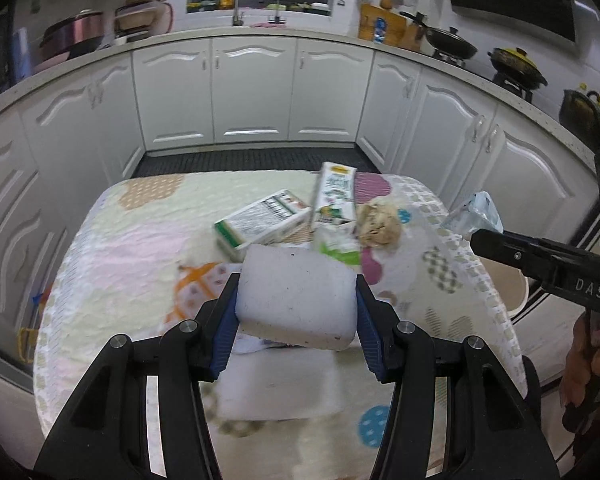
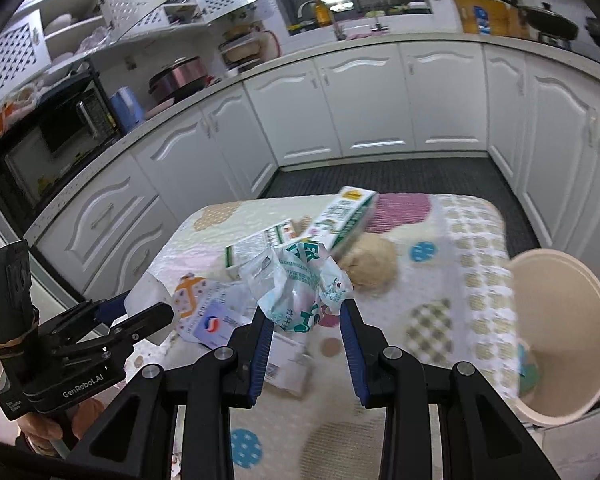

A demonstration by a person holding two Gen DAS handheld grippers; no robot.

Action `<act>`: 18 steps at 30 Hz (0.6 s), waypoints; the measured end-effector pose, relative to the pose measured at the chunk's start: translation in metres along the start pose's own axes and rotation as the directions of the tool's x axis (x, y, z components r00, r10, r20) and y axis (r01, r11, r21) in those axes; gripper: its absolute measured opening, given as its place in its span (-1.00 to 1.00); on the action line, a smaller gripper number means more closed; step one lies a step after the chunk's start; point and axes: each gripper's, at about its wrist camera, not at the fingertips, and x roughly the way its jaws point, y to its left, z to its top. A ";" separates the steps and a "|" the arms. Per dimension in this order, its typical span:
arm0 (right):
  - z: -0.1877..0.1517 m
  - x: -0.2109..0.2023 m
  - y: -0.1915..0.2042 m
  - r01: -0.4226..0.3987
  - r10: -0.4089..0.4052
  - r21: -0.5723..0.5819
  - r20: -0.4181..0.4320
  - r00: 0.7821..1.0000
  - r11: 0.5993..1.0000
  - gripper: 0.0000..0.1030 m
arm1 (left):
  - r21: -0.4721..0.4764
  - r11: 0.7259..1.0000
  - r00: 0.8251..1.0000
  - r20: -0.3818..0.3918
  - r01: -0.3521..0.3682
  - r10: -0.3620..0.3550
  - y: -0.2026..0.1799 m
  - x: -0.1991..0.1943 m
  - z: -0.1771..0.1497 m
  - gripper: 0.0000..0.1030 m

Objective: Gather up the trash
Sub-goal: 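Carry the foam block and clear wrapper to the beige bin and release both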

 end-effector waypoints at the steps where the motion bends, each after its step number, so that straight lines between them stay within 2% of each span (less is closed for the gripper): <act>1: -0.001 -0.003 -0.004 0.006 -0.006 0.006 0.003 1.000 1.000 -0.36 | 0.004 1.000 1.000 0.000 0.004 -0.004 -0.004 0.001 0.001 -0.01; 12: -0.012 -0.036 -0.061 0.090 -0.092 0.083 0.026 0.995 0.993 -0.36 | 0.100 0.993 0.998 -0.017 0.059 -0.058 -0.073 0.024 0.014 -0.01; 18: -0.022 -0.050 -0.104 0.147 -0.153 0.150 0.023 0.988 0.978 -0.36 | 0.118 0.985 0.991 -0.056 0.124 -0.118 -0.110 0.046 0.021 -0.01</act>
